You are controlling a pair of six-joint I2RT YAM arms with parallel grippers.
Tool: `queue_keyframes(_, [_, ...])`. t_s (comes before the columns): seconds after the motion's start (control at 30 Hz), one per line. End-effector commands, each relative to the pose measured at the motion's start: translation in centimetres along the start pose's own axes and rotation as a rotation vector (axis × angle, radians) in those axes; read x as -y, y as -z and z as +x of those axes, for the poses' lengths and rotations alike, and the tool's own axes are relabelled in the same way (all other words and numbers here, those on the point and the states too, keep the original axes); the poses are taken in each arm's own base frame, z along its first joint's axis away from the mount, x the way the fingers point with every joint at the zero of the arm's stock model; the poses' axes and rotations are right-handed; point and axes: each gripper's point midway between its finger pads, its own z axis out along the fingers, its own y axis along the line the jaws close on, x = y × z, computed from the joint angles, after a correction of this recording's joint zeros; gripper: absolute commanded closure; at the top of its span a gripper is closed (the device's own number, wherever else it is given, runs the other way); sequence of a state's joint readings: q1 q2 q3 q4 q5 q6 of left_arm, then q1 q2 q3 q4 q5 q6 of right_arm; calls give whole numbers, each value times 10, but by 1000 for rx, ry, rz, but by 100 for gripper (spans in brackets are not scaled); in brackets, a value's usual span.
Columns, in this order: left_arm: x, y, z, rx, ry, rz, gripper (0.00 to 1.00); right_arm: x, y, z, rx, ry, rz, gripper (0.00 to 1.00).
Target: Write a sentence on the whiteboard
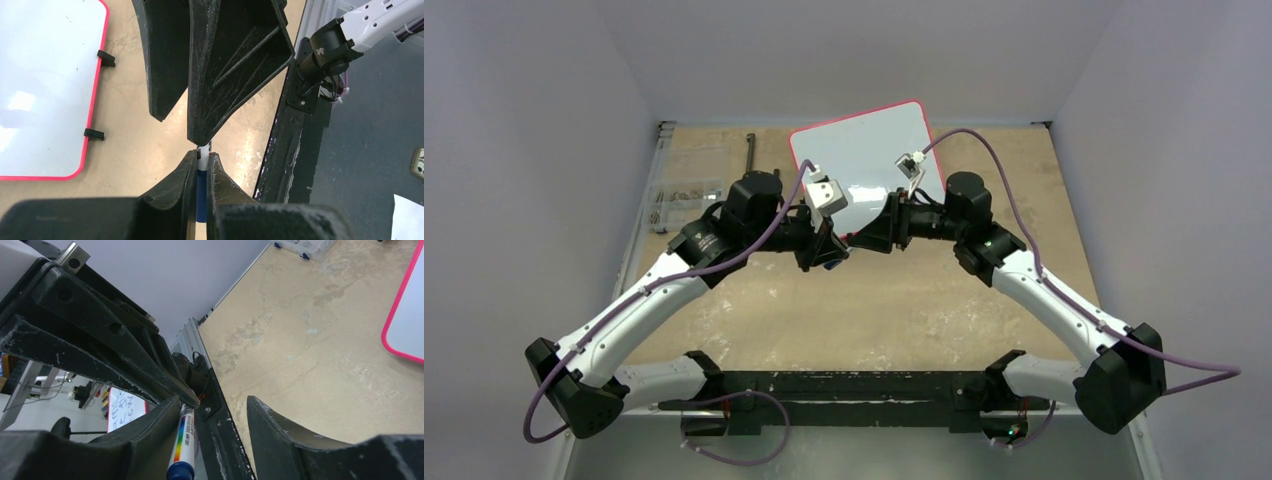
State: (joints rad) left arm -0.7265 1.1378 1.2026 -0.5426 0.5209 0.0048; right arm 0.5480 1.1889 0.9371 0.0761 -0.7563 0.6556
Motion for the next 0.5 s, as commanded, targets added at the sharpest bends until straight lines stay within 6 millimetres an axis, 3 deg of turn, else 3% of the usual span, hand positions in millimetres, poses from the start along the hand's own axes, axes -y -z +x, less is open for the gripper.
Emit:
queue_keyframes(0.0, [5, 0, -8, 32, -50, 43, 100, -24, -2, -15, 22, 66, -73, 53])
queue_keyframes(0.2, [7, 1, -6, 24, -65, 56, 100, -30, -1, -1, -35, 68, -111, 67])
queue_keyframes(0.3, [6, 1, -6, 22, -70, 50, 100, -30, 1, 2, -45, 62, -107, 100])
queue_keyframes(0.47, [3, 2, -7, 21, -69, 27, 100, -30, 3, -1, -32, 56, -88, 100])
